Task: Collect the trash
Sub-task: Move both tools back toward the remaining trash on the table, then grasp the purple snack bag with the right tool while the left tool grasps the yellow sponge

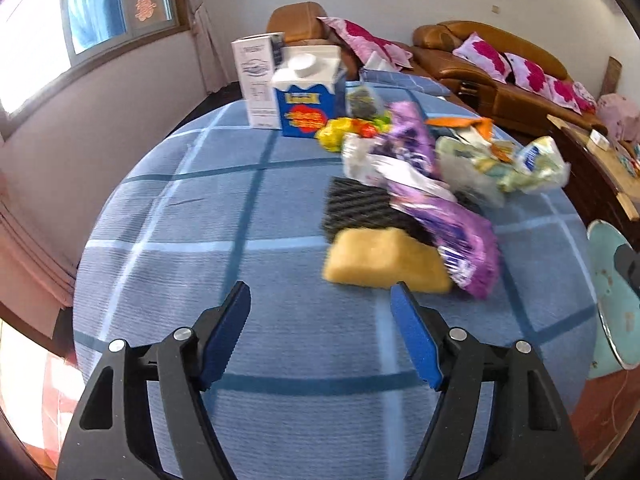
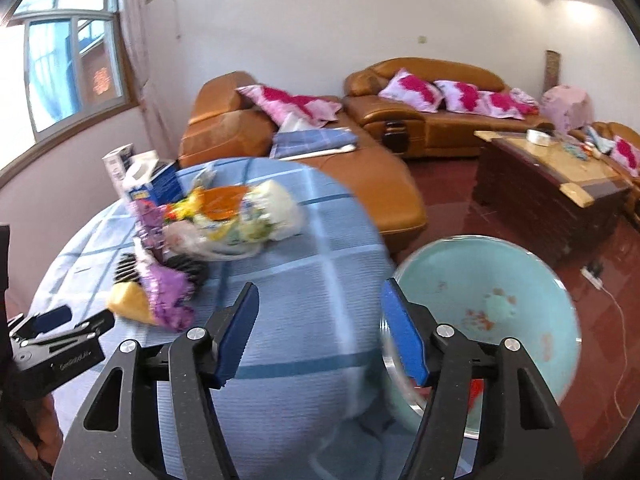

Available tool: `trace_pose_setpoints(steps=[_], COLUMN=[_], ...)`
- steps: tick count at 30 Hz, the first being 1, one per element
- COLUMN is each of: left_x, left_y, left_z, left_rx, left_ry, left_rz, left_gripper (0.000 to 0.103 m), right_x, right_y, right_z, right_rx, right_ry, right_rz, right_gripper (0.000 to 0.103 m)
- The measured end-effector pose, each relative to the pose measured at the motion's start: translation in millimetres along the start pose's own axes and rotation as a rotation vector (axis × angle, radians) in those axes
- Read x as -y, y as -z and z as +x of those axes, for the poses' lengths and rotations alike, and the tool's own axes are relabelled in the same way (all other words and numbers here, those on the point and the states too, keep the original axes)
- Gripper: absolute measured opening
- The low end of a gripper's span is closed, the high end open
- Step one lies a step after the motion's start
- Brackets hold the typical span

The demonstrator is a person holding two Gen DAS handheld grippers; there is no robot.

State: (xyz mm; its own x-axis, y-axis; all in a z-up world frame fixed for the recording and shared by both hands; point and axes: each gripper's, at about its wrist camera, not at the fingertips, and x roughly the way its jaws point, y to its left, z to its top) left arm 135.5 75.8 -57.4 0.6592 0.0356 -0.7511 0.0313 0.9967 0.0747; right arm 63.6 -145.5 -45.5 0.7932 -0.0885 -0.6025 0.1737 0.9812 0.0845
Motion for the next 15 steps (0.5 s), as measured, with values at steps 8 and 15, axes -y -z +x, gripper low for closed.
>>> trace_pose_setpoints(steps=[8,15], left_x=[-36.2,-52.7], left_y=[0.1,-0.4], left_z=[1.4,4.6], left_rx=[-0.004,-0.011], left_ry=[-0.073,-0.084], left_rz=[-0.02,-0.039], left_gripper=[0.072,0.072], right_x=[-53.8,-93.1], right_y=[-7.7,-14.2], right_z=[34.2,65.4], right_rx=[-0.084,-0.166], right_ry=[-0.19,-0.291], right_rz=[-0.057,-0.125], right_gripper=[0.065,0.065])
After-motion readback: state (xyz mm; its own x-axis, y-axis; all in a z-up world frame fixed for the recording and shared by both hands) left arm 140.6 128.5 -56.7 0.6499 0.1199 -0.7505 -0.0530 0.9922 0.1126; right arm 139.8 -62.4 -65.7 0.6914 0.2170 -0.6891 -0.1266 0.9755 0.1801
